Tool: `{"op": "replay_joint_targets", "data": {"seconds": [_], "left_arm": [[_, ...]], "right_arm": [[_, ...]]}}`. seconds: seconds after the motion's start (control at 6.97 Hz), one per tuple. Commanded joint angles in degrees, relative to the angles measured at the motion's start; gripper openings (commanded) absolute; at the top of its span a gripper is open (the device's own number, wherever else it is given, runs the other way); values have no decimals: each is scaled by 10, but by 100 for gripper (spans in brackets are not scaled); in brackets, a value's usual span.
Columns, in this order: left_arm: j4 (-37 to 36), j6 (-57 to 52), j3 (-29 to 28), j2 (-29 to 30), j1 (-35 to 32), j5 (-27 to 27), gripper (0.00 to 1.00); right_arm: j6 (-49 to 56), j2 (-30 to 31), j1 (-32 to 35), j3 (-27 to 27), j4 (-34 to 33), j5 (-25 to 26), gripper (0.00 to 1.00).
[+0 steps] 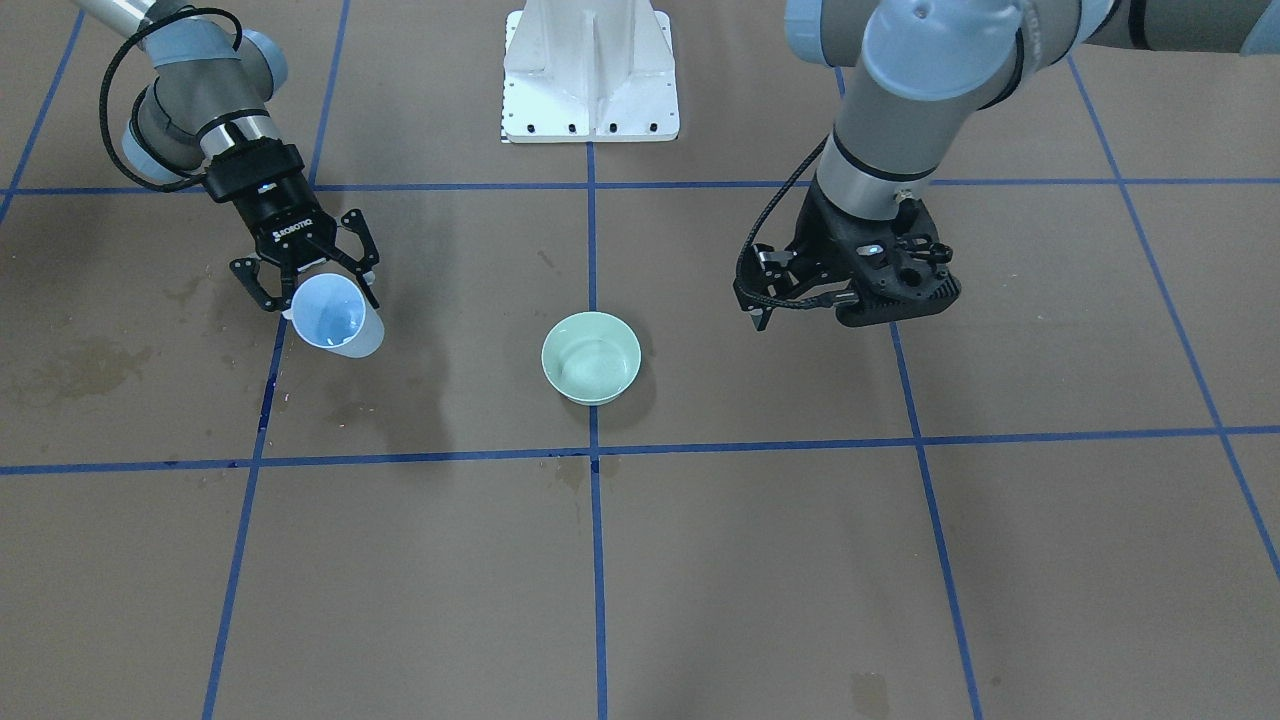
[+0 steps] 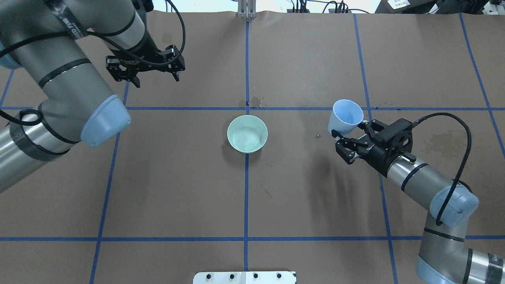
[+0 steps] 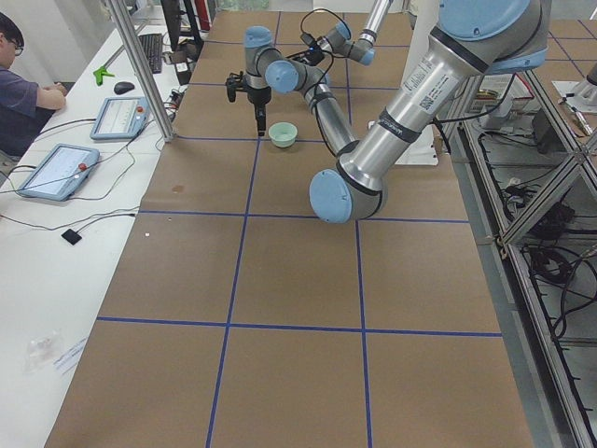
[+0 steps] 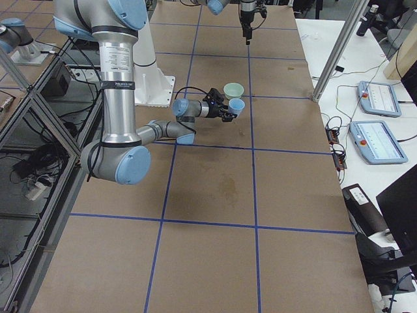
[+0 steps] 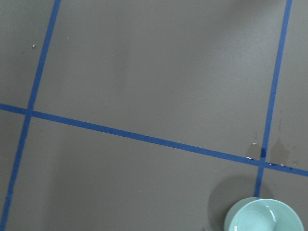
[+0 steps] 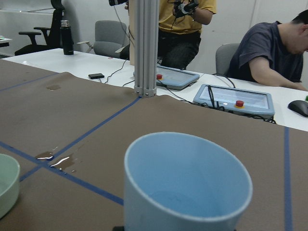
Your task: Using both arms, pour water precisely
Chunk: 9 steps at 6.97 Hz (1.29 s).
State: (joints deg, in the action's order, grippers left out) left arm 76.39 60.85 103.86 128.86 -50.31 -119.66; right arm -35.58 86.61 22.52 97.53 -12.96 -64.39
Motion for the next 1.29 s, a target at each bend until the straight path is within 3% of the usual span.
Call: {"op": "replay_joint_targets", "data": {"seconds": [0.0, 0.29, 0.57, 1.15], "left_arm": [[0, -94, 40, -66, -38, -2, 100], [0, -114, 39, -77, -52, -2, 100], [0, -115, 39, -78, -54, -3, 100], [0, -115, 45, -87, -59, -3, 100]], "right_arm": [[45, -28, -1, 2, -29, -72, 0], [114, -37, 2, 49, -127, -137, 0], [124, -126, 4, 80, -305, -161, 0], [127, -194, 22, 82, -448, -217, 0]]}}
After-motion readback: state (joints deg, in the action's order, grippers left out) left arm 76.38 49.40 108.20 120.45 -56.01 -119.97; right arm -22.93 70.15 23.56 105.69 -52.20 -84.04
